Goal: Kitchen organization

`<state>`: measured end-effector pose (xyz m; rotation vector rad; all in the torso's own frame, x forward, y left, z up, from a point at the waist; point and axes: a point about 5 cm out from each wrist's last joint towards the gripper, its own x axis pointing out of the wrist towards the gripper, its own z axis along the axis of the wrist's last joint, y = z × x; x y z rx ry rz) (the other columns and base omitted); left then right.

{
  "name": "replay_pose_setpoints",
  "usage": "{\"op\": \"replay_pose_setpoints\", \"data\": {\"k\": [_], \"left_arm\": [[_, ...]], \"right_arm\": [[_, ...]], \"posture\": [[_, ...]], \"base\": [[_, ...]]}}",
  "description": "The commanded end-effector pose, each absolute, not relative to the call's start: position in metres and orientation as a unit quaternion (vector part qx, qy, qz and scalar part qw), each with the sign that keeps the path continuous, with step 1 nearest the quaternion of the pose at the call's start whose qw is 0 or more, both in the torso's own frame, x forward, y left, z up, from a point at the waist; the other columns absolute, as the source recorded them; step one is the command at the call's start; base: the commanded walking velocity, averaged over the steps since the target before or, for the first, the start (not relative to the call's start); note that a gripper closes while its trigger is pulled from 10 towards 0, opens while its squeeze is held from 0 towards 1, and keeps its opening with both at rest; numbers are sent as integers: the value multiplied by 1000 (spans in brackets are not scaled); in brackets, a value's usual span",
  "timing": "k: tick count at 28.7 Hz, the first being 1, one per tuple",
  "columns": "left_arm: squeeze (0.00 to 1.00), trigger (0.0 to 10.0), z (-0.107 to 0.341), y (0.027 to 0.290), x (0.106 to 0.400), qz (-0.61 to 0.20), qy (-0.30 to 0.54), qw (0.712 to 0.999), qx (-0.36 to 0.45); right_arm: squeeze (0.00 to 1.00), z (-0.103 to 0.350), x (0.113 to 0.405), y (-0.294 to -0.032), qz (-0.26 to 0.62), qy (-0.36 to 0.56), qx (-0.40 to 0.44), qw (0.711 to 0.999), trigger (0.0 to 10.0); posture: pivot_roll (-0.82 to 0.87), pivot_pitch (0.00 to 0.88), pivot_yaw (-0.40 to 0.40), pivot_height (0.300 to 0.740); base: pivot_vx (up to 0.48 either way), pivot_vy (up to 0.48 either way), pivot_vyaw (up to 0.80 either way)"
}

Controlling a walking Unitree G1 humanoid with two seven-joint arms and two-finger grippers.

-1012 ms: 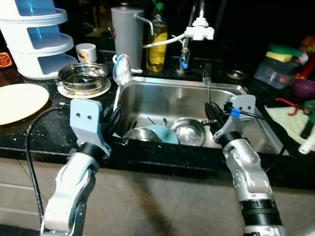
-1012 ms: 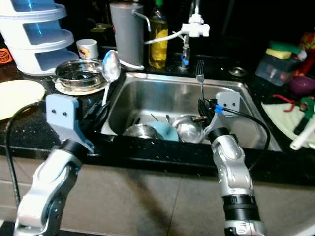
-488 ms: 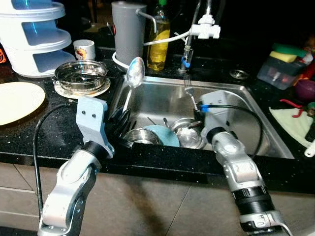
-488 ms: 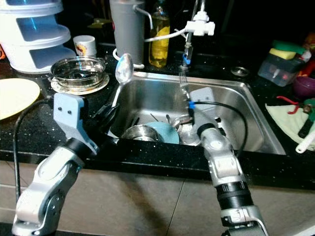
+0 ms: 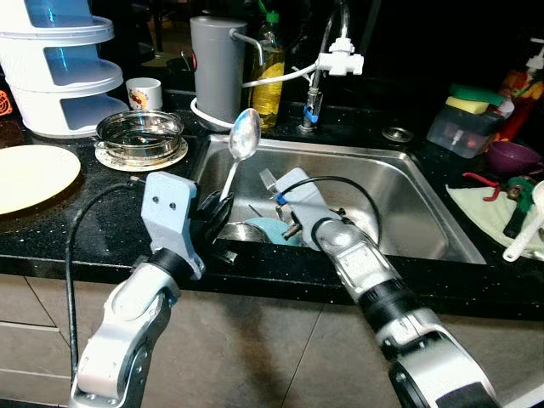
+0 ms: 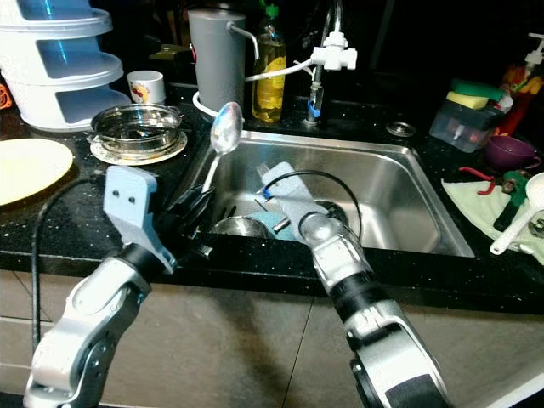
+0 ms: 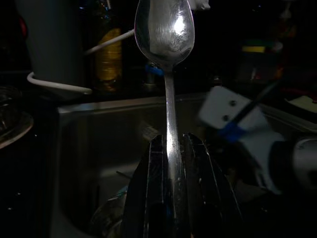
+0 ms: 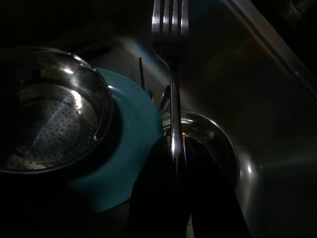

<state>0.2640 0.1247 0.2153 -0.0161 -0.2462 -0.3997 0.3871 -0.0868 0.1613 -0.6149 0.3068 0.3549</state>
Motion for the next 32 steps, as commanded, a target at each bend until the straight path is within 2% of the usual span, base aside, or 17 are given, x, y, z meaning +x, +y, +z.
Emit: {"op": "replay_pose_setpoints", "data": {"k": [1,2,3,4,6,7,8,10,11,12,14,16,17,19,21,28,32], "left_arm": [[0,10000,216,122,261,-202,-122,972,-7],[0,10000,216,122,261,-202,-122,972,-7],[0,10000,215,122,261,-201,-121,972,-6],[0,10000,215,123,261,-200,-121,972,-6],[0,10000,214,123,261,-198,-119,973,-5],[0,10000,214,123,261,-198,-119,973,-5],[0,10000,213,124,262,-197,-117,973,-4],[0,10000,213,125,263,-196,-117,974,-3],[0,10000,213,126,264,-195,-117,974,-2],[0,10000,212,128,265,-192,-115,975,3],[0,10000,211,133,269,-183,-109,977,14],[0,10000,211,133,269,-183,-109,977,14],[0,10000,209,136,272,-180,-104,978,26],[0,10000,209,136,272,-180,-104,978,26],[0,10000,205,146,281,-174,-95,977,72],[0,10000,205,159,300,-163,-87,974,133],[0,10000,208,174,325,-119,-51,975,182]], "right_arm": [[0,144,383,-82,190,179,-321,910,10000],[0,144,383,-82,190,179,-321,910,10000],[608,143,383,-80,194,179,-323,909,10000],[1000,143,384,-81,187,181,-307,916,10000],[1000,145,387,-90,151,177,-240,942,10000],[1000,145,387,-90,151,177,-240,942,10000],[1000,152,390,-102,113,155,-169,967,10000],[1000,155,391,-106,103,145,-144,974,10000],[310,161,392,-112,93,119,-105,983,10000],[0,169,392,-120,90,81,-65,990,10000],[0,178,386,-129,125,36,24,991,10000],[0,178,386,-129,125,36,24,991,10000],[0,181,382,-137,136,18,68,988,10000],[0,181,382,-137,136,18,68,988,10000],[0,187,372,-148,156,-20,115,981,10000],[0,190,364,-158,153,-48,136,978,10000],[0,190,358,-158,167,-57,126,976,10000]], "posture": [[131,0,-128,740],[131,0,-128,740],[131,0,-128,740],[130,0,-127,740],[122,0,-122,740],[122,0,-122,740],[111,0,-113,740],[108,0,-112,740],[102,0,-108,740],[96,0,-106,740],[90,0,-102,740],[90,0,-102,740],[85,0,-100,740],[85,0,-100,740],[78,0,-93,740],[67,0,-81,740],[62,0,-76,740]], "base": [[0,0,0],[0,0,0],[0,0,0],[0,0,0],[0,0,0],[0,0,0],[0,0,0],[0,0,0],[0,0,0],[0,0,0],[0,0,0],[0,0,0],[0,0,0],[0,0,0],[0,0,-775],[0,0,-775],[0,0,0]]}}
